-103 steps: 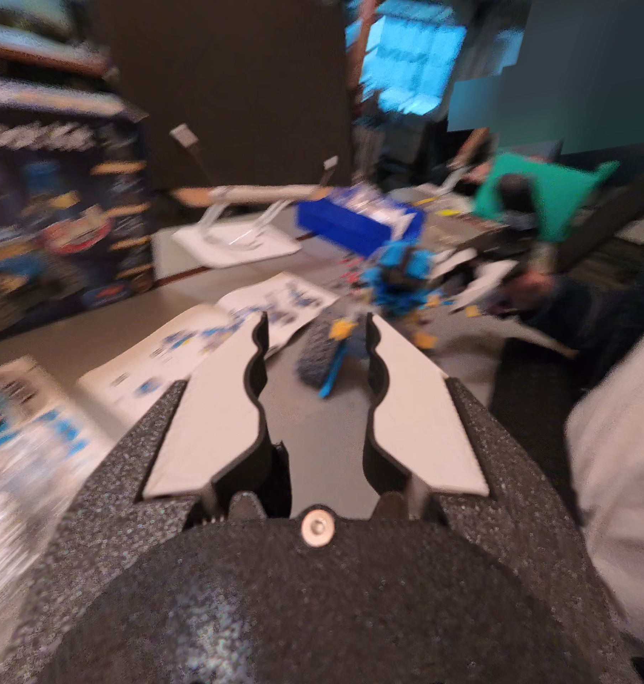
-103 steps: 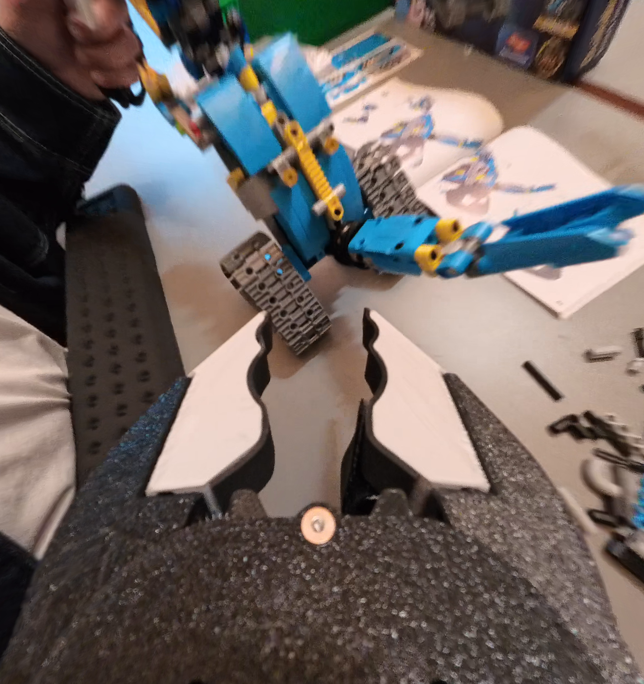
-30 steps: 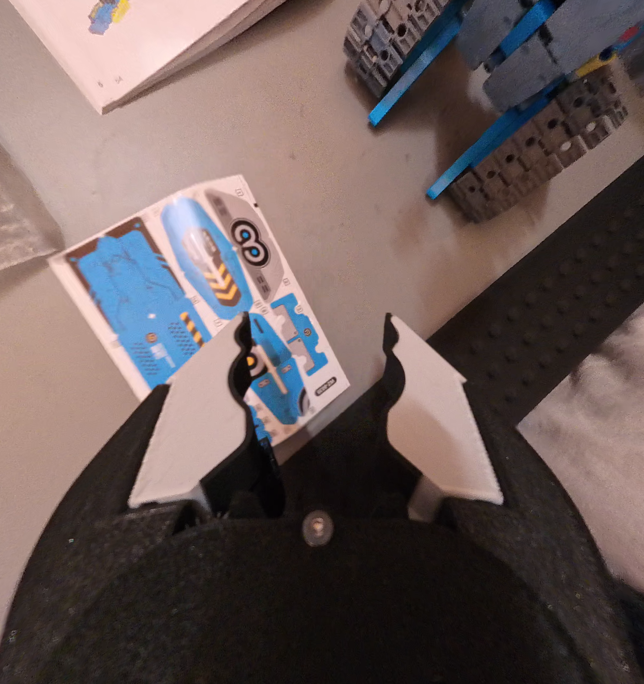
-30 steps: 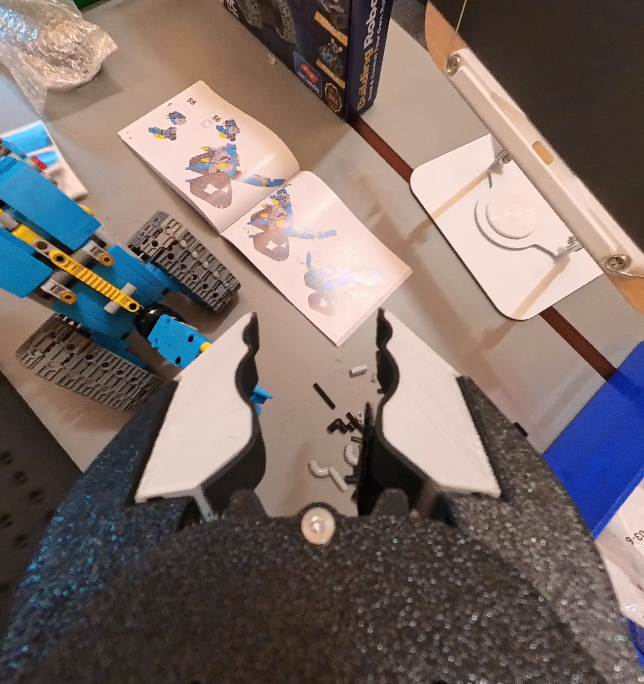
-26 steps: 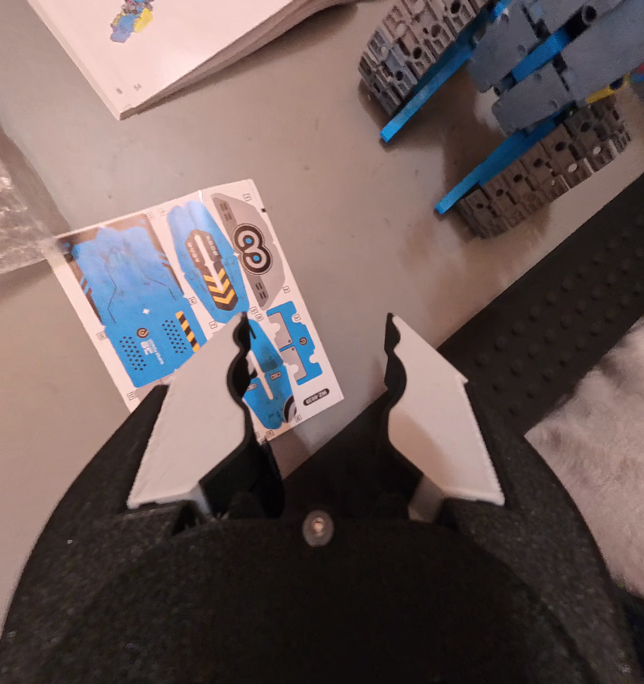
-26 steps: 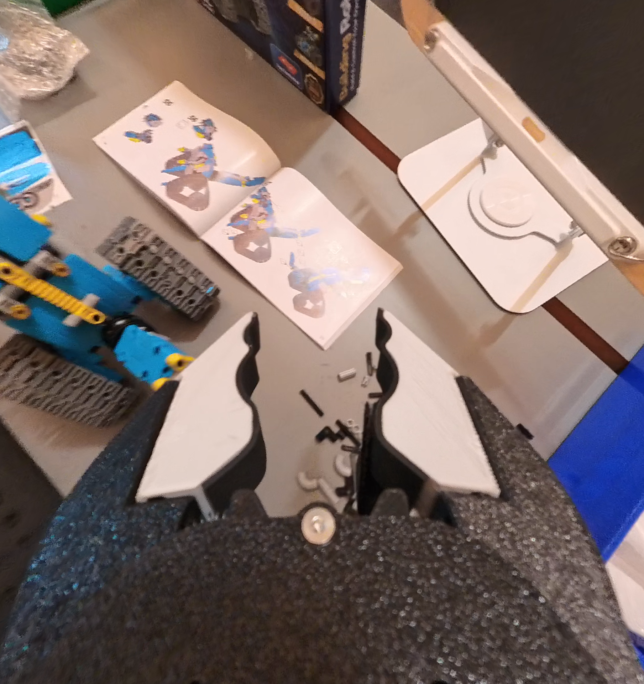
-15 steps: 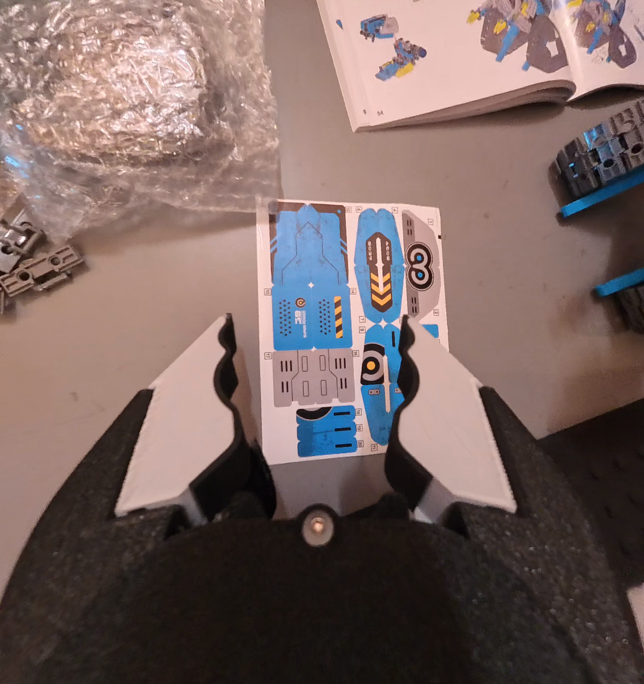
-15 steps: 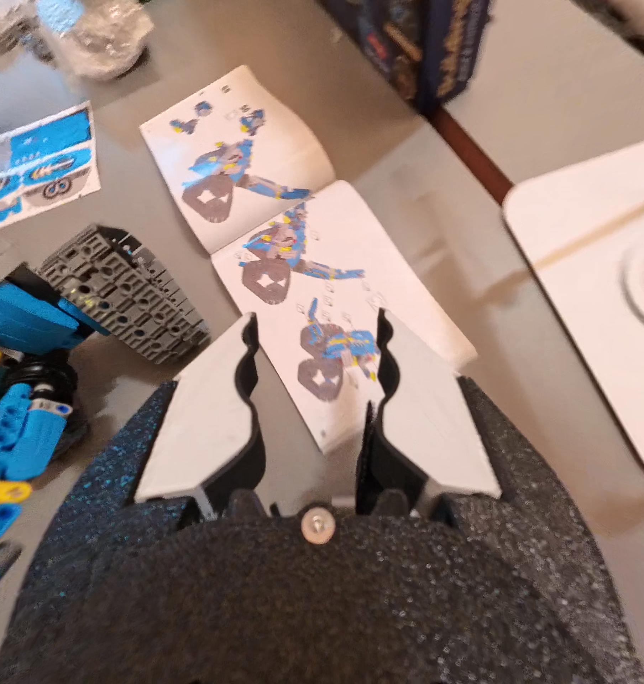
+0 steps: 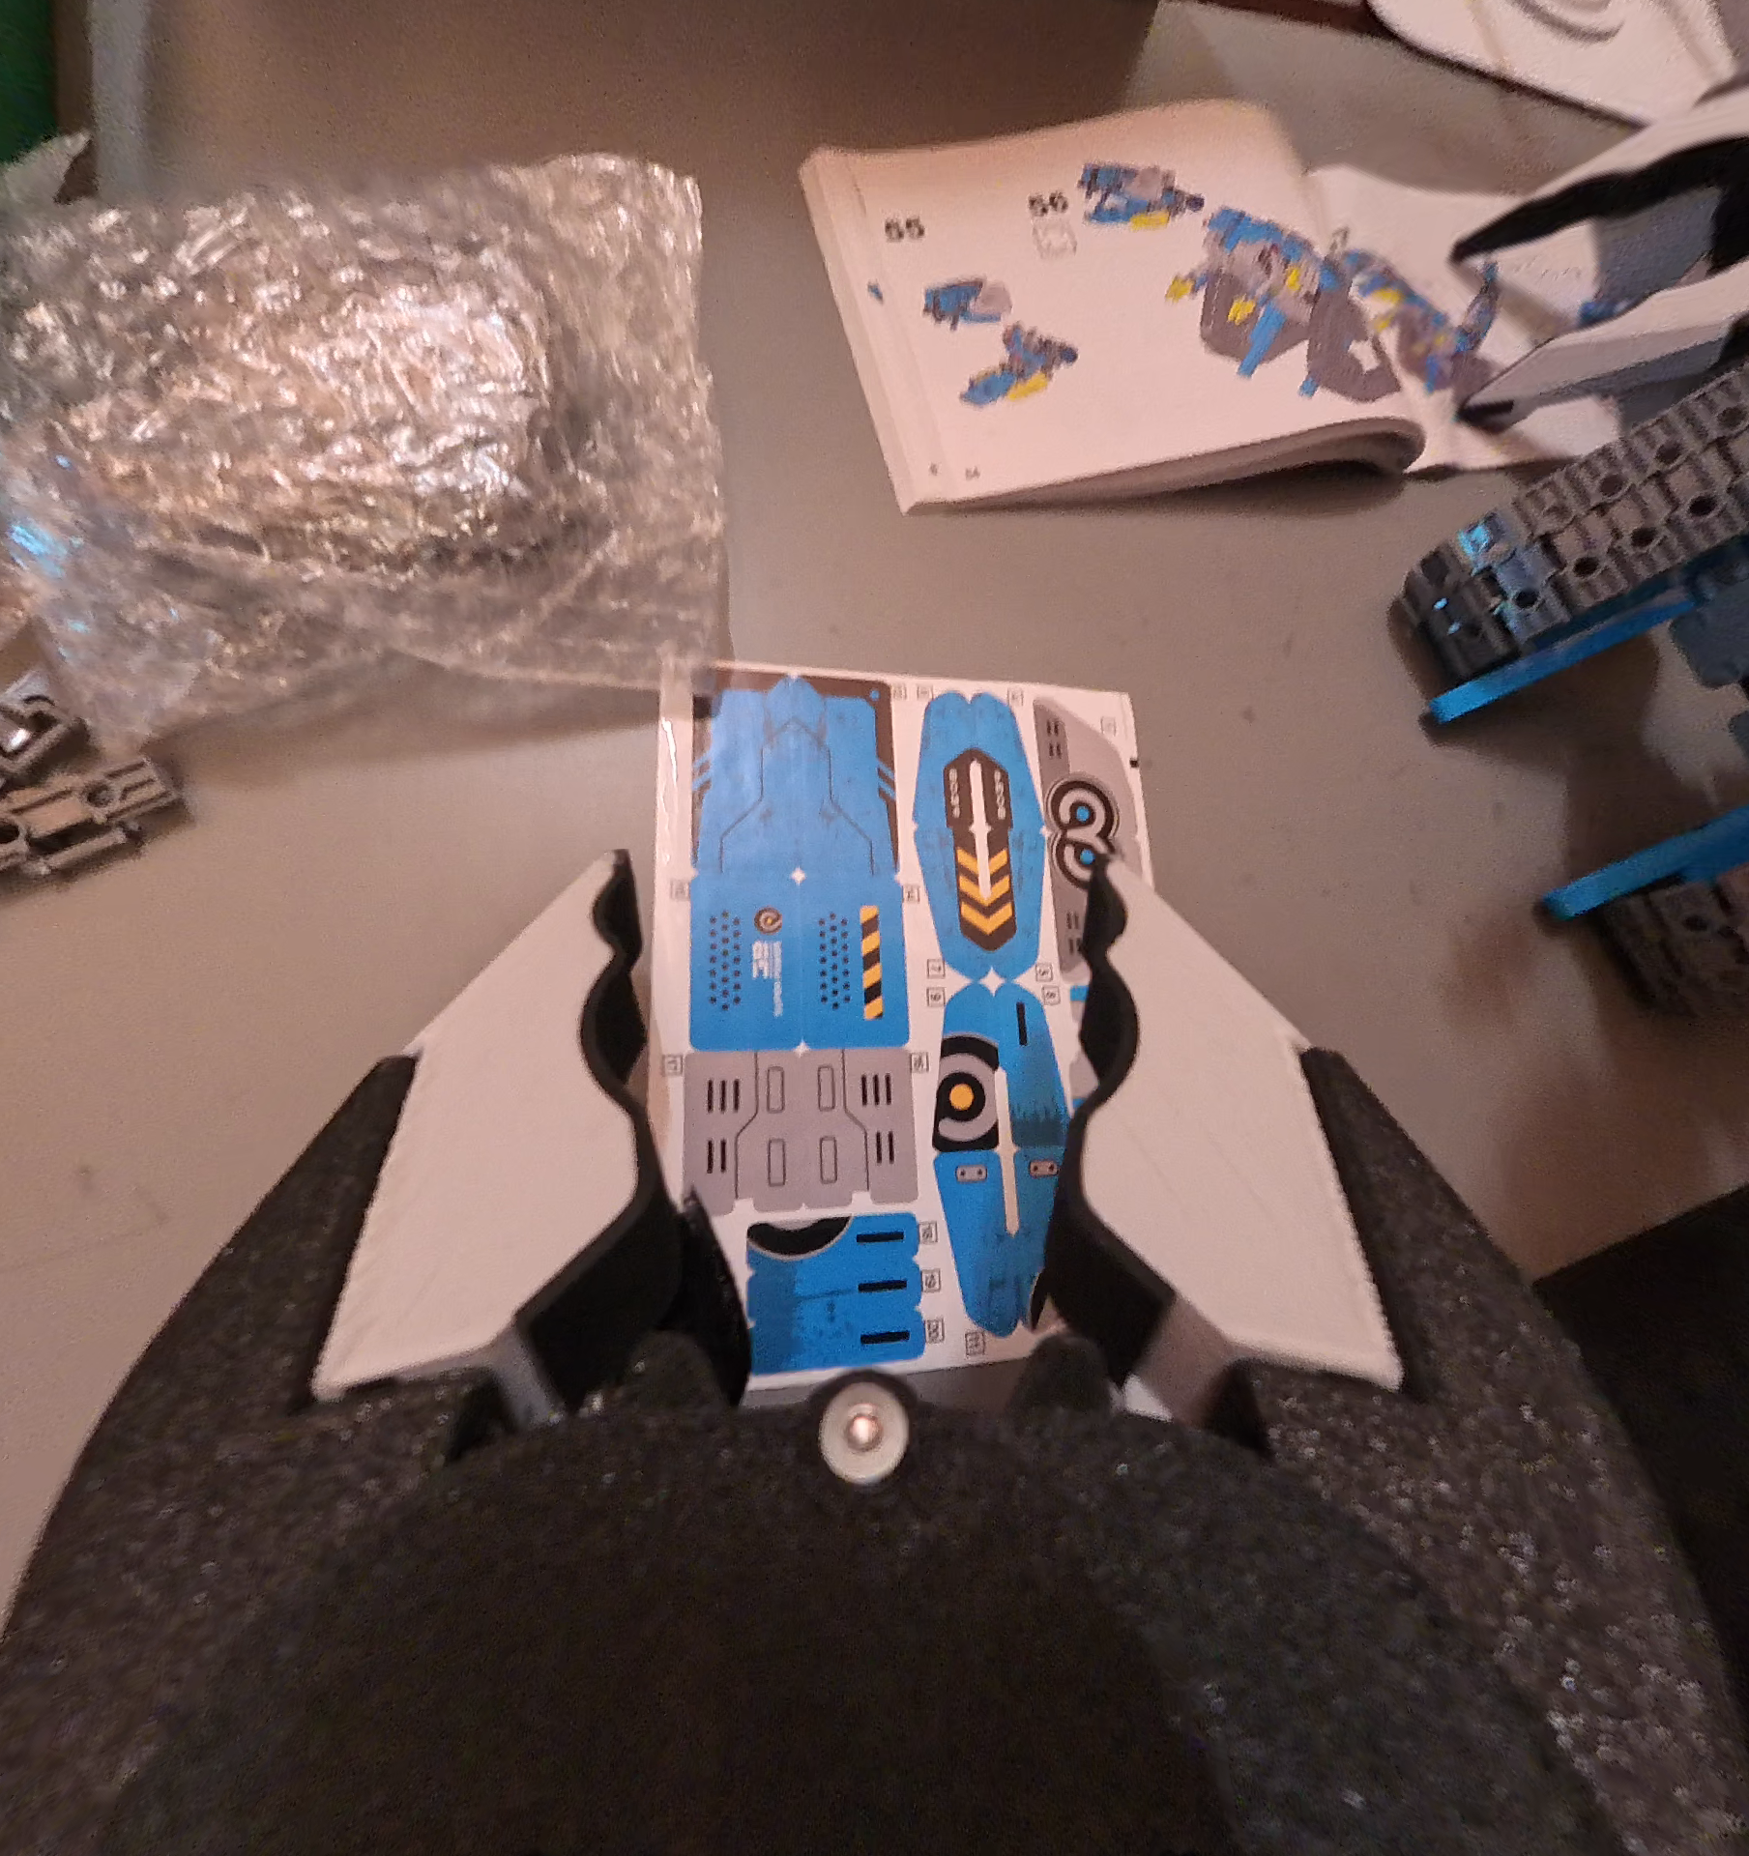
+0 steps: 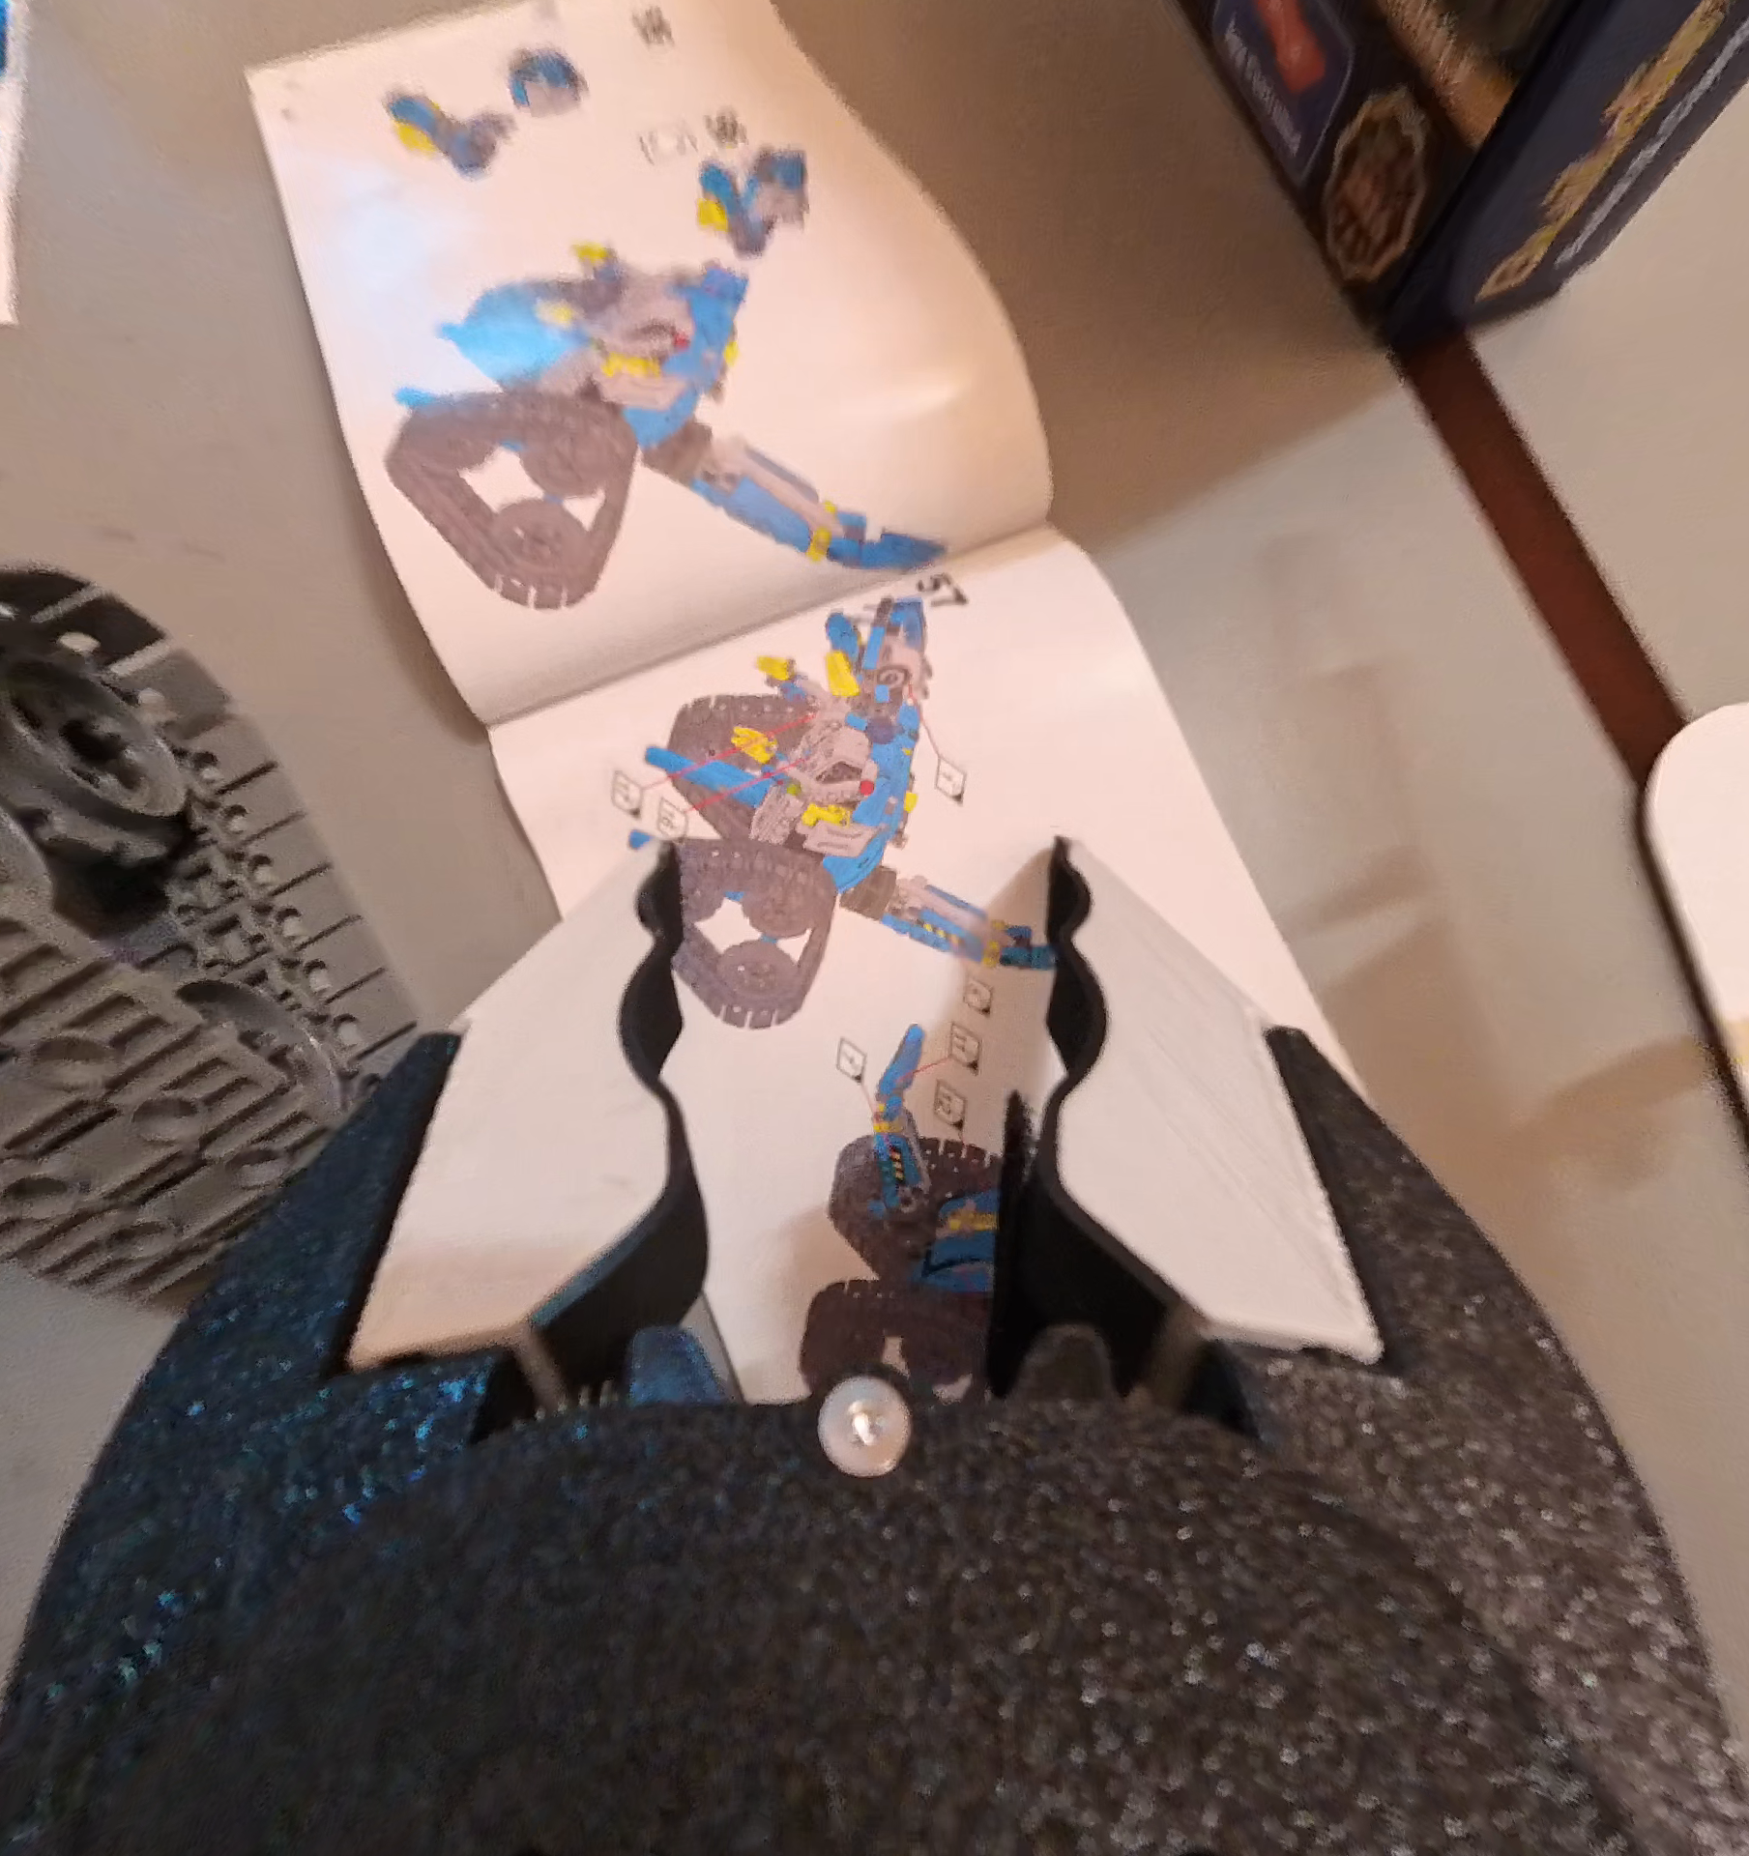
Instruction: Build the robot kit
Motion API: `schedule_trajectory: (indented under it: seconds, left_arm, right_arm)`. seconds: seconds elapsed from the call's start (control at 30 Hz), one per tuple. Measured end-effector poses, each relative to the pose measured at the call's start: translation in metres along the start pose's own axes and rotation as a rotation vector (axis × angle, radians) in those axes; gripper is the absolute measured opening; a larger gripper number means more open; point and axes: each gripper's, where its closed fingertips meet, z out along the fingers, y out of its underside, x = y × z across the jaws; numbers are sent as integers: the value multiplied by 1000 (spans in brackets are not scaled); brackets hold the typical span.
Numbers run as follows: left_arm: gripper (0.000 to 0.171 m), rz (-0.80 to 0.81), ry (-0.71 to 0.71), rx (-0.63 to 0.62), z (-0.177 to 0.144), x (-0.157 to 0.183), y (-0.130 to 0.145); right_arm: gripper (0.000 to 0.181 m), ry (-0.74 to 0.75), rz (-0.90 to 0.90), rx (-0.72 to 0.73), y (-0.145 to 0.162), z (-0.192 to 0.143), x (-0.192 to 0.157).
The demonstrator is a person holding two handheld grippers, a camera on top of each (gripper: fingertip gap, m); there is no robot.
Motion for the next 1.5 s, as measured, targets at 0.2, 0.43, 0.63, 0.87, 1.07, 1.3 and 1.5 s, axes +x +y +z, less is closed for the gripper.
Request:
schedule_trajectory:
  seconds: [0.2,0.43,0.63,0.87,1.07,1.3,1.5]
  left_arm:
    - [89,-20,29,-3,7,4,-3]
    - [88,-24,19,-7,14,1,-7]
    - [86,-69,14,123,12,-1,-27]
    - [84,-56,6,118,20,0,-30]
    - [84,-55,14,79,26,2,-25]
    - [83,-46,-11,72,21,-5,-26]
    - [82,-56,3,71,14,-1,-25]
  right_arm:
    - [73,-12,43,17,2,1,-1]
    - [73,-6,53,42,2,0,-1]
    - [73,-11,57,51,2,0,-1]
    - [72,-16,60,54,2,-1,-1]
    - [72,-15,59,54,2,-1,-1]
    - [72,-16,60,55,2,-1,-1]
    - [72,-14,61,56,2,-1,-1]
